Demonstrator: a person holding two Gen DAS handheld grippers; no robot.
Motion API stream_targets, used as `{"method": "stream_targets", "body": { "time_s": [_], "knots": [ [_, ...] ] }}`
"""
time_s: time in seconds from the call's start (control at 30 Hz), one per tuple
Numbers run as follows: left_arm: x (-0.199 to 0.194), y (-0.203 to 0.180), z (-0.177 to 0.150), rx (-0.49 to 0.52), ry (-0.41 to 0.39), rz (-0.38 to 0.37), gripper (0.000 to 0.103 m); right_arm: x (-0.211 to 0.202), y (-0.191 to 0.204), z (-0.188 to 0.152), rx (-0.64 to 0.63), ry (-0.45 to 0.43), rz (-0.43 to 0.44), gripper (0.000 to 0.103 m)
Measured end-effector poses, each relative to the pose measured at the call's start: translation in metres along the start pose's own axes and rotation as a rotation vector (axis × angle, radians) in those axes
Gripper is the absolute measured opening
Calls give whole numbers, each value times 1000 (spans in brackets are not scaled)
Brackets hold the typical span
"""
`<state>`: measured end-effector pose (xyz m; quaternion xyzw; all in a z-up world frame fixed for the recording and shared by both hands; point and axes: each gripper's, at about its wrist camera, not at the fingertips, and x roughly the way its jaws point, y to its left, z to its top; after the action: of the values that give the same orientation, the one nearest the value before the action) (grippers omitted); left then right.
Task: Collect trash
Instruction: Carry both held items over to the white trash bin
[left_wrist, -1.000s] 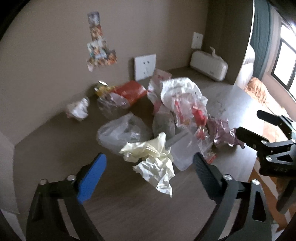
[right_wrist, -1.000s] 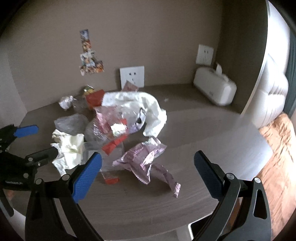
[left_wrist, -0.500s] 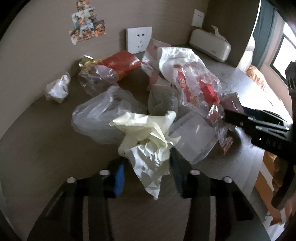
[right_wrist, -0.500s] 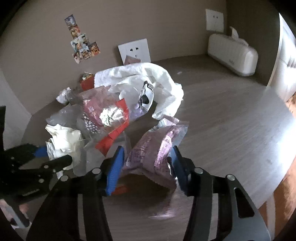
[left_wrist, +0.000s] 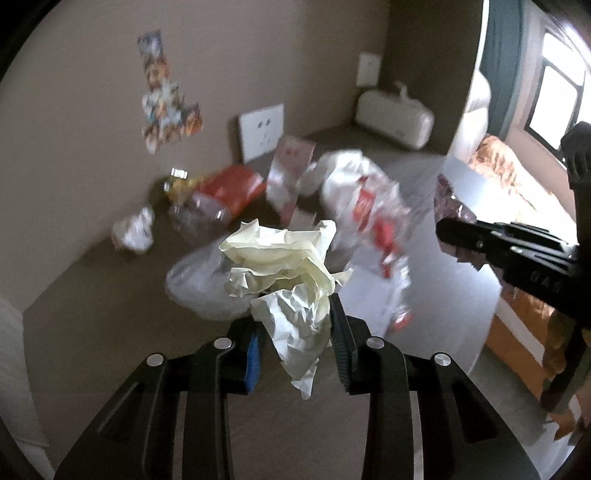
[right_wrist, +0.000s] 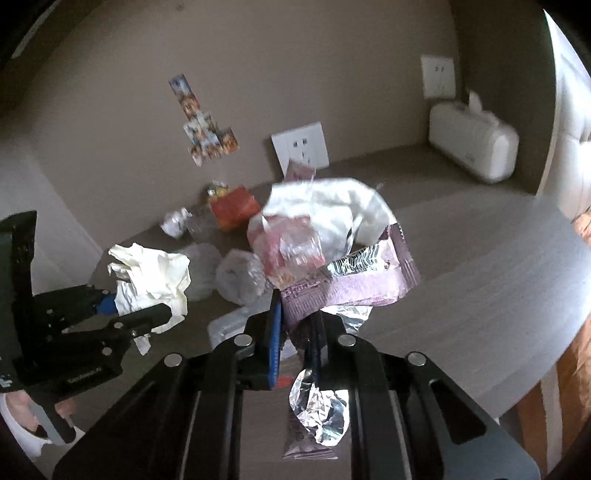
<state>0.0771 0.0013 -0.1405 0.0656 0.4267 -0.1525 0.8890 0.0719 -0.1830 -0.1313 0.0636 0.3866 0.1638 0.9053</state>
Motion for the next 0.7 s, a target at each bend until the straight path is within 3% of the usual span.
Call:
{"method": "stream_targets", "body": {
  "time_s": [0.13, 0.37, 0.7],
  "knots": [
    [-15, -26, 13, 66, -49, -22, 32, -32, -5, -2, 9, -43, -33, 14],
    [-15, -98, 25, 185, -78, -152, 32, -88, -32, -23, 69, -97, -134, 14],
    [21, -228, 24, 374, -46, -342, 32, -147, -107, -91, 273, -122, -327, 14]
  ]
}}
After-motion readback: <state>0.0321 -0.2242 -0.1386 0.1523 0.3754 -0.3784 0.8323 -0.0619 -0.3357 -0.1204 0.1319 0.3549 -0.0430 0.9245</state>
